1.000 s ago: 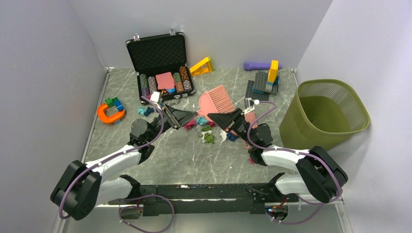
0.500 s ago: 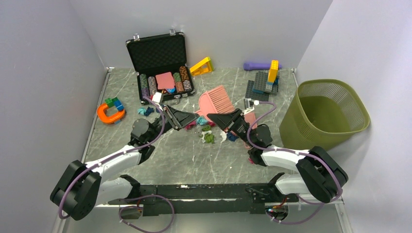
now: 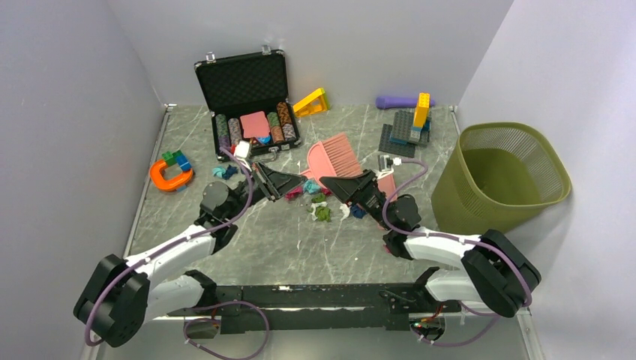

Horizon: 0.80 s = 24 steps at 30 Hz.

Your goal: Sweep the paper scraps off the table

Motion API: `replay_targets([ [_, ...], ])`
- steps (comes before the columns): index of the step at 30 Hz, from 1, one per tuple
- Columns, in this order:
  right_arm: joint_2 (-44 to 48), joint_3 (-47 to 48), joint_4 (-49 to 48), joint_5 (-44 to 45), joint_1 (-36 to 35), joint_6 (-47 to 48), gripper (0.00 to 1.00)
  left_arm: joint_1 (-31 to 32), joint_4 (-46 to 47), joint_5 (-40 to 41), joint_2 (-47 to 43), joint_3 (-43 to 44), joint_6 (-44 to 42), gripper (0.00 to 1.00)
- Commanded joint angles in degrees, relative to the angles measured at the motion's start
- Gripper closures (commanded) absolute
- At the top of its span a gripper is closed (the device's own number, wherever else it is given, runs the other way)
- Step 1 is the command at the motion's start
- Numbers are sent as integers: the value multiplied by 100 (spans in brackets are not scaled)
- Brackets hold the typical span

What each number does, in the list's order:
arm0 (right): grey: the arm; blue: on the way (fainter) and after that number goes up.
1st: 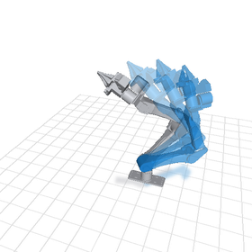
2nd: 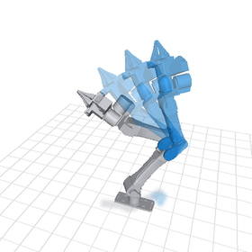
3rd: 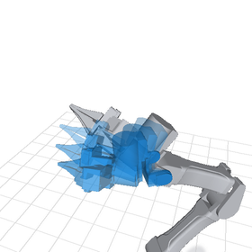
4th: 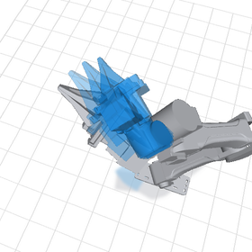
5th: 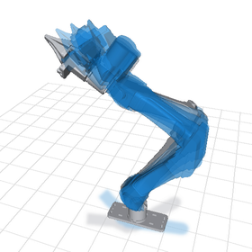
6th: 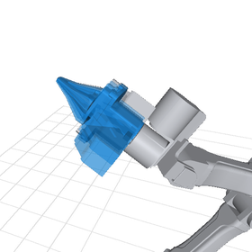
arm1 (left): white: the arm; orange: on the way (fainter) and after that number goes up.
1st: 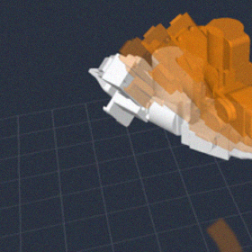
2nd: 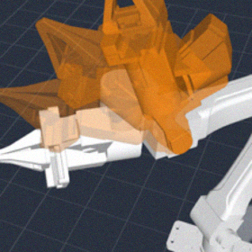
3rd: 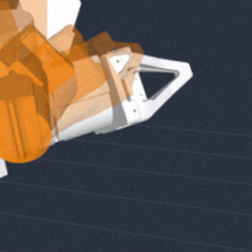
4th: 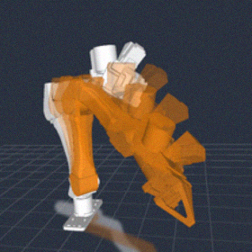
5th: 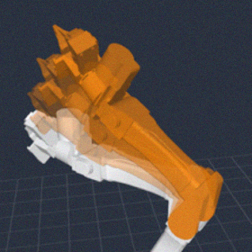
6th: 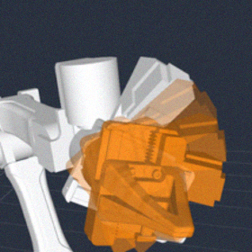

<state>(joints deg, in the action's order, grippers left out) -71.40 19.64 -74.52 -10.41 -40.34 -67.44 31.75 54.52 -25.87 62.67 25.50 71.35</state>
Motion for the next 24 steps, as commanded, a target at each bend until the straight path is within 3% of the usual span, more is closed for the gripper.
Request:
replay_targets([
  [1, 132, -191, -304, 114, -39, 249, 21, -40, -417, -65, -320, 295, -379, 100],
  [4, 732, -482, 396, 242, -32, 535, 5, -211, -1804, -143, -865, 557, -1050, 100],
  [6, 1436, -559, 1944, 462, -26, 832, 2, -343, -3581, 61, -1197, 984, -1817, 100],
  [9, 2718, -369, 4645, 1074, -22, 1341, 0, -431, -6214, 981, -1444, 1880, -3028, 100],
  [11, 3514, -127, 6254, 1602, -23, 1775, 0, -448, -7415, 1675, -1521, 2229, -3590, 100],
  [14, 4096, 267, 8198, 2434, -22, 2381, 0, -467, -8440, 2451, -1552, 2594, -4080, 100],
  [17, 4001, 609, 9436, 3370, -27, 2773, 0, -477, -9066, 2954, -1452, 2865, -4279, 100],
  [20, 3312, 1048, 10346, 4086, -31, 2567, 1, -477, -9609, 3559, -1231, 3187, -4330, 100],
  [24, 2203, 1466, 10540, 4190, -29, 2478, 9, -485, -10225, 4467, -869, 3619, -4356, 100],
])
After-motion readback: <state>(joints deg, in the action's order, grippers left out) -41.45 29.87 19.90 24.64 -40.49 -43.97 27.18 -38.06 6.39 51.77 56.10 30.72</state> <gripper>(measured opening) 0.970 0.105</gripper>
